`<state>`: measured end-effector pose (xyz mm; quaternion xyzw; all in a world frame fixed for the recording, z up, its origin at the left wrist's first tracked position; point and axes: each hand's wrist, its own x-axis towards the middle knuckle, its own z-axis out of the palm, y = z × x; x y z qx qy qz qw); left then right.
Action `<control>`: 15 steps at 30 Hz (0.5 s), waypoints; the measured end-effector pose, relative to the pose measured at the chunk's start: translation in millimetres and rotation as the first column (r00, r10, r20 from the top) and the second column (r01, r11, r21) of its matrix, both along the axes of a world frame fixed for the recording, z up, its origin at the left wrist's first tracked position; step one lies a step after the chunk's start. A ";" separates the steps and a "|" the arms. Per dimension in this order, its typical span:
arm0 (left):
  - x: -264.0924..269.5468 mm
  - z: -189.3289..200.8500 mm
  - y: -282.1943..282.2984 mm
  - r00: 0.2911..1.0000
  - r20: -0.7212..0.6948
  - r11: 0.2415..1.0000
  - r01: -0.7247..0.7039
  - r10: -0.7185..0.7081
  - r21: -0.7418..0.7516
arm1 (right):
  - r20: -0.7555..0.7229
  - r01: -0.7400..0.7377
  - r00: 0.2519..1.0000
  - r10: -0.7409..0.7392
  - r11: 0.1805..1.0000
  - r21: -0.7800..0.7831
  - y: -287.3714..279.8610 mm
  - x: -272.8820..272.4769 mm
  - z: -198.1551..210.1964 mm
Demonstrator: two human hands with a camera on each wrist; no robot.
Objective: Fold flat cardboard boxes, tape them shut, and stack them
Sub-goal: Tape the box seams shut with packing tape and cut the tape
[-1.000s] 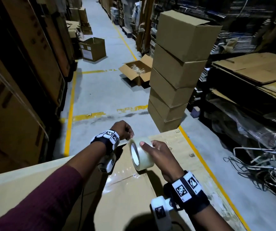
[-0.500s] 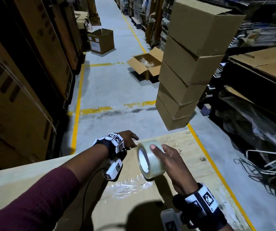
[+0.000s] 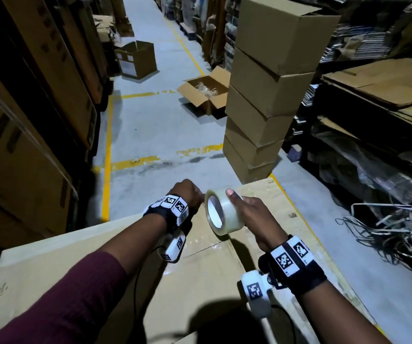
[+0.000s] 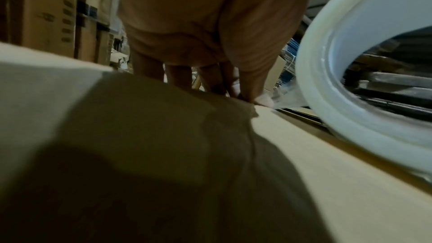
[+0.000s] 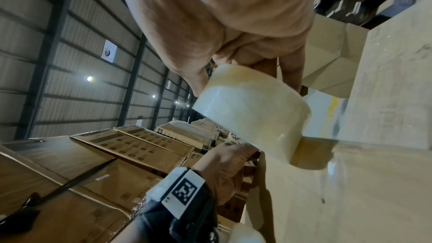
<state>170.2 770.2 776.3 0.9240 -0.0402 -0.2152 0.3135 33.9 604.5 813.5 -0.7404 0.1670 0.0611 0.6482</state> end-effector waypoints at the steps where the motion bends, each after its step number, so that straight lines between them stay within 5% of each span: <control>1: -1.1 -0.7 -0.5 1.000 0.019 1.000 0.015 -0.015 0.008 | -0.010 0.013 1.000 -0.013 1.000 0.010 -2.4 -6.0 1.6; 9: 4.1 -8.1 -0.8 0.992 0.072 0.994 0.102 -0.104 0.034 | -0.061 0.068 0.996 -0.069 0.998 -0.018 -25.3 -111.3 -1.0; 15: 2.0 -9.6 -4.0 0.979 0.090 0.983 0.177 -0.181 0.052 | -0.016 0.124 0.992 -0.127 0.983 -0.133 -14.0 -142.5 14.7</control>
